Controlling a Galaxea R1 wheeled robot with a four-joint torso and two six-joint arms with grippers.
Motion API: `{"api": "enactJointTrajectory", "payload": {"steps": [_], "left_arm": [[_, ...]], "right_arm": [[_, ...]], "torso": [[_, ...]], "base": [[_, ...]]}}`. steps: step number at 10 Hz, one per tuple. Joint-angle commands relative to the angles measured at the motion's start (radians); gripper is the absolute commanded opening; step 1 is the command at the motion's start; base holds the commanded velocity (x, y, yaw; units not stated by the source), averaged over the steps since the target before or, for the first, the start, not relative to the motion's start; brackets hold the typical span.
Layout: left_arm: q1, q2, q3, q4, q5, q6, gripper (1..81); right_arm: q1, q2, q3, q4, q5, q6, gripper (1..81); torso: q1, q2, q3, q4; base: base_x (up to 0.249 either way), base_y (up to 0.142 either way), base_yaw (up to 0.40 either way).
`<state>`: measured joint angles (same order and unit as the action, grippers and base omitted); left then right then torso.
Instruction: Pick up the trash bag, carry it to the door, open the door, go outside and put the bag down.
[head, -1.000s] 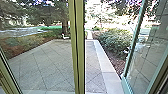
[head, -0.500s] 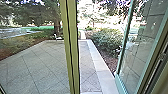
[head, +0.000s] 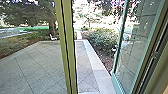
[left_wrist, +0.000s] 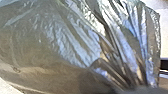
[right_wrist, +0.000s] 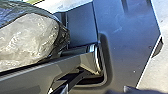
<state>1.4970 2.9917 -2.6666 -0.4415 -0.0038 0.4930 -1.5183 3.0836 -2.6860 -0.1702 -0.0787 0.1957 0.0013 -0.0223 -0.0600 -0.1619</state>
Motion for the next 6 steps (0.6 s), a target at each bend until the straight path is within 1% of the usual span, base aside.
{"api": "enactJointTrajectory", "payload": {"steps": [1, 6], "left_arm": [[-0.044, -0.003, 0.002, 0.004, 0.064, 0.006, 1.0], [-0.044, 0.003, 0.002, 0.006, 0.054, 0.006, 1.0]], "right_arm": [[0.037, 0.017, 0.008, -0.026, -0.065, -0.012, 81.1], [0.037, 0.017, 0.008, -0.028, -0.065, -0.01, 81.1]], "torso": [[0.0, 0.0, 0.0, 0.0], [0.0, 0.0, 0.0, 0.0]], "base": [[0.0, 0.0, 0.0], [0.0, 0.0, 0.0]]}}
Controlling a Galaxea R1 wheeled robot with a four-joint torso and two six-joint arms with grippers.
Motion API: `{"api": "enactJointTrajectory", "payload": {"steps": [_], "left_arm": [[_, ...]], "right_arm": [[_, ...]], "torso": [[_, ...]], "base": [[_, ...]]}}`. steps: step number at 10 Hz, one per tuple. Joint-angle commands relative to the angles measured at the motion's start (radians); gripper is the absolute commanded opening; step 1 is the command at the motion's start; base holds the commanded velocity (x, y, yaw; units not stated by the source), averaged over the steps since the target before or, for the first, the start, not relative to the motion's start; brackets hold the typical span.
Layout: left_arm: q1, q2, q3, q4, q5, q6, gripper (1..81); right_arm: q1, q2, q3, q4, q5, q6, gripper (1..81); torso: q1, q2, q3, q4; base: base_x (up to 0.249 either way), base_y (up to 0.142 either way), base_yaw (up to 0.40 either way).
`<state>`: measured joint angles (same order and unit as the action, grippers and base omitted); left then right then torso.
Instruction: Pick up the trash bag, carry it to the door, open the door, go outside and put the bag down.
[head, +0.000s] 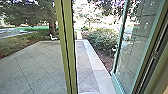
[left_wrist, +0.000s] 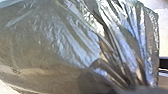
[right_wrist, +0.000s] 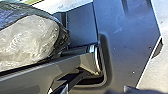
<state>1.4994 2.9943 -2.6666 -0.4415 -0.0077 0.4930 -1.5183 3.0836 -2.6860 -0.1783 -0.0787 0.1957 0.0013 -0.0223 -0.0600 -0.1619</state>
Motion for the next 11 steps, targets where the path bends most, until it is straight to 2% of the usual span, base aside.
{"api": "enactJointTrajectory", "payload": {"steps": [1, 4, 11], "left_arm": [[-0.047, 0.0, 0.002, 0.006, 0.058, 0.006, 1.0], [-0.047, 0.0, 0.002, 0.004, 0.057, 0.006, 1.0], [-0.046, -0.001, 0.0, 0.004, 0.058, 0.006, 1.0]], "right_arm": [[0.036, 0.017, 0.008, -0.02, -0.065, -0.01, 81.1], [0.036, 0.019, 0.008, -0.02, -0.065, -0.01, 81.1], [0.036, 0.019, 0.008, -0.021, -0.065, -0.012, 81.1]], "torso": [[0.0, 0.0, 0.0, 0.0], [0.0, 0.0, 0.0, 0.0], [0.0, 0.0, 0.0, 0.0]], "base": [[0.0, 0.0, 0.0], [0.0, 0.0, 0.0], [0.0, -0.067, 0.0]]}}
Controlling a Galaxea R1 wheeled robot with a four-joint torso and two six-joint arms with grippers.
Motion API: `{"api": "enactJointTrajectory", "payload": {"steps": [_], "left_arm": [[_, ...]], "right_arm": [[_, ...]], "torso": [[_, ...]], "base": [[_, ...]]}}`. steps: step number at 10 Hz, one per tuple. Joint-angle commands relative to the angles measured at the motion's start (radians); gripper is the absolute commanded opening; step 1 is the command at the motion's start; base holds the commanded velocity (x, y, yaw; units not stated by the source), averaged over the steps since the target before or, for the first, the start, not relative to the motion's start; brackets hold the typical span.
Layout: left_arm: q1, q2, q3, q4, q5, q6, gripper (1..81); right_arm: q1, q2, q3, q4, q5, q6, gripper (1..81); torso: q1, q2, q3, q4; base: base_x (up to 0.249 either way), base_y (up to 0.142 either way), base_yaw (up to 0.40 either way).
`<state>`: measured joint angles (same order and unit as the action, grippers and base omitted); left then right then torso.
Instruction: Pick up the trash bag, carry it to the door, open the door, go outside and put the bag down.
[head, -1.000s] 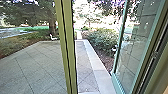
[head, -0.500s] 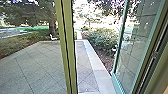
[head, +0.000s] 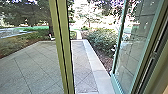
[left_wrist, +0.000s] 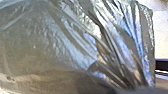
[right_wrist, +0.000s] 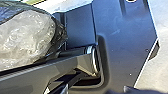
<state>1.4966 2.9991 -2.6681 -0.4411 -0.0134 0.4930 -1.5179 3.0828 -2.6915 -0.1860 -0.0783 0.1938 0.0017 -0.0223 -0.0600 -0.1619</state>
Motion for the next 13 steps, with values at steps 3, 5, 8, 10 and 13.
{"api": "enactJointTrajectory", "payload": {"steps": [3, 5, 8, 10, 13], "left_arm": [[-0.043, -0.005, 0.002, 0.005, 0.064, 0.006, 1.0], [-0.043, -0.006, 0.002, 0.005, 0.064, 0.006, 1.0], [-0.043, -0.005, 0.004, 0.005, 0.064, 0.007, 1.0], [-0.043, -0.005, 0.005, 0.005, 0.064, 0.007, 1.0], [-0.043, -0.005, 0.005, 0.005, 0.064, 0.009, 1.0]], "right_arm": [[0.035, 0.02, 0.013, -0.013, -0.066, -0.008, 81.1], [0.035, 0.021, 0.013, -0.013, -0.066, -0.008, 81.1], [0.034, 0.021, 0.013, -0.012, -0.066, -0.008, 81.1], [0.032, 0.021, 0.013, -0.013, -0.066, -0.008, 81.1], [0.034, 0.021, 0.013, -0.013, -0.066, -0.008, 81.1]], "torso": [[0.0, 0.0, 0.0, 0.0], [0.0, 0.0, 0.0, 0.0], [0.0, 0.0, 0.0, 0.0], [0.0, 0.0, 0.0, 0.0], [0.0, 0.0, 0.0, 0.0]], "base": [[0.0, -0.085, 0.0], [0.0, -0.098, 0.0], [0.0, -0.102, 0.0], [0.0, -0.113, 0.0], [0.0, -0.119, 0.0]]}}
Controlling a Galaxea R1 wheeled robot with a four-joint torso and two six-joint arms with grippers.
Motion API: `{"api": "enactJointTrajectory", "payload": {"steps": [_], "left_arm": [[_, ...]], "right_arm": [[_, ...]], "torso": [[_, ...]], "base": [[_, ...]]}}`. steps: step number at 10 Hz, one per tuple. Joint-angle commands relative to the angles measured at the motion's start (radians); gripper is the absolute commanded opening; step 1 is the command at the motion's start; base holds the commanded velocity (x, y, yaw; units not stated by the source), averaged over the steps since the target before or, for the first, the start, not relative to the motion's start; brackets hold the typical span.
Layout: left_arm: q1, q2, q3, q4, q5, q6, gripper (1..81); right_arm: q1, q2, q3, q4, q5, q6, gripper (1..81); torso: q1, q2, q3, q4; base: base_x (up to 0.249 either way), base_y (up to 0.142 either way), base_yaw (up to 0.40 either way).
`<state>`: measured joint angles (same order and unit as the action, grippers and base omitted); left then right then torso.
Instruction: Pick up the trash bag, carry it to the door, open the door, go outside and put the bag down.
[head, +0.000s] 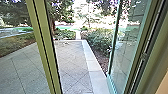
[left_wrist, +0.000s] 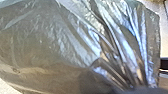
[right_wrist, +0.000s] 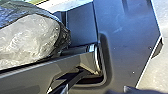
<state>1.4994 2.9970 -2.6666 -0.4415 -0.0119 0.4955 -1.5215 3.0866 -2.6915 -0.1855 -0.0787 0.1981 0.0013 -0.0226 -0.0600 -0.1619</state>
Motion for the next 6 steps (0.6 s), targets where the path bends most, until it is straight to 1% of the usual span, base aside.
{"api": "enactJointTrajectory", "payload": {"steps": [1, 6], "left_arm": [[-0.046, -0.001, 0.004, 0.006, 0.063, 0.006, 1.0], [-0.046, 0.005, 0.005, 0.006, 0.063, 0.008, 1.0]], "right_arm": [[0.037, 0.017, 0.013, -0.012, -0.065, -0.012, 81.1], [0.034, 0.017, 0.013, -0.014, -0.064, -0.012, 81.1]], "torso": [[0.0, 0.0, 0.0, 0.0], [0.0, 0.0, 0.0, 0.0]], "base": [[0.0, -0.12, 0.0], [0.0, -0.125, 0.0]]}}
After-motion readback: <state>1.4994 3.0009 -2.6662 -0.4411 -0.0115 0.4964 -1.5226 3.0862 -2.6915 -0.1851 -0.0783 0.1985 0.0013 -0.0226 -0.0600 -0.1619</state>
